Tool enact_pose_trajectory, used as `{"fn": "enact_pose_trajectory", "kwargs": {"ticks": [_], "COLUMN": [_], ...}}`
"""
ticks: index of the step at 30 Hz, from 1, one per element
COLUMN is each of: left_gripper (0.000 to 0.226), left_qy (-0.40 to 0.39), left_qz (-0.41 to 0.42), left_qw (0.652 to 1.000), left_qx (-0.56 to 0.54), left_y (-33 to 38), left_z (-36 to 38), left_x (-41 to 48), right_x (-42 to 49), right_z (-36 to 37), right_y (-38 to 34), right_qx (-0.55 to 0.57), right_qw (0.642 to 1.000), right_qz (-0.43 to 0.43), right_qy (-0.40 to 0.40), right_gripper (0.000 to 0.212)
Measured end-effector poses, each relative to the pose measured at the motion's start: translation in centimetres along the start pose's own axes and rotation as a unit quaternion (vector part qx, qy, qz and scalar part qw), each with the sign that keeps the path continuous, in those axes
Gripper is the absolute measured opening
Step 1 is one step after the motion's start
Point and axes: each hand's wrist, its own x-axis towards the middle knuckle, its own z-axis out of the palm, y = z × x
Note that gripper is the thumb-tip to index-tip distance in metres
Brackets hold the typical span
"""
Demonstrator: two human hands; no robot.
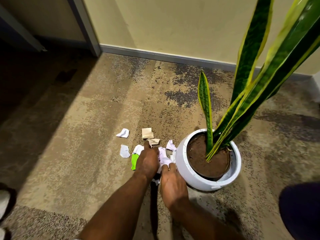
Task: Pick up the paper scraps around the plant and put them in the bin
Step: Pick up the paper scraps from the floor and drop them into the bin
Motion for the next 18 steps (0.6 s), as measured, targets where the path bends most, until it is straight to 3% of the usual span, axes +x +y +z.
{"fn": "enact_pose_trajectory", "kwargs": {"ticks": [7,12,18], "left_gripper": [0.016,0.005,0.048], "left_qy": [0.018,0.044,0.058], "left_qz": [0.004,-0.026,-0.036], "left_qw": [1.0,0.994,0.989], "left_qx": [-0.008,-0.092,-0.134], "left_y": [-0.5,-0.4,-0.7], "left_z": [-0.3,-1.8,-2.8], "left_x": [-0.3,-0.9,-1.5], "right_x": [1.1,2.1,2.5], "right_z": [0.5,0.3,1.0], "right_y": [-0.5,-0.9,-1.0], "right_qx": [0.023,0.032,0.016], "right_qw": [0.998,0.999,1.0], "right_qz": [0.053,0.022,-0.012], "right_qy": [-0.019,-0.002,0.002], "right_gripper": [0.035,0.035,0.033]}}
